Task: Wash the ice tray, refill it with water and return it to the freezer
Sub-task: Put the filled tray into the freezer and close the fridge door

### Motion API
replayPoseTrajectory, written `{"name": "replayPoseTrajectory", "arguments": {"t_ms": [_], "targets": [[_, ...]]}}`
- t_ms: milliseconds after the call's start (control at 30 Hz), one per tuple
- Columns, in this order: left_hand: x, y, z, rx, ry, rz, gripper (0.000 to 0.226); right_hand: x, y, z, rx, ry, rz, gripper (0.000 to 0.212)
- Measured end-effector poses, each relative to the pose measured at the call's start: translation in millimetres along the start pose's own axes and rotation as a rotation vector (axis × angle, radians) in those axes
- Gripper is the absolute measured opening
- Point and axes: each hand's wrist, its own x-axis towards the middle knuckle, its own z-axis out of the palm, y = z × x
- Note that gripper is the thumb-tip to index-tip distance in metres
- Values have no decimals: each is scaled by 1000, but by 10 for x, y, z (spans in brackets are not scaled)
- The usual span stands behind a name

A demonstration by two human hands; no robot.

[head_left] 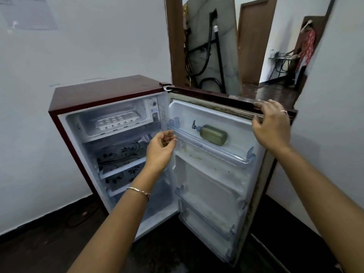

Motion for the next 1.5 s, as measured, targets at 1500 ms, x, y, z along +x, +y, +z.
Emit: {"name": "replayPoseTrajectory", "arguments": {"t_ms": [1500], "targets": [[-343,335,-606,177,371,12,18,-116,-1281,423,1252,-768,-399,33]]}}
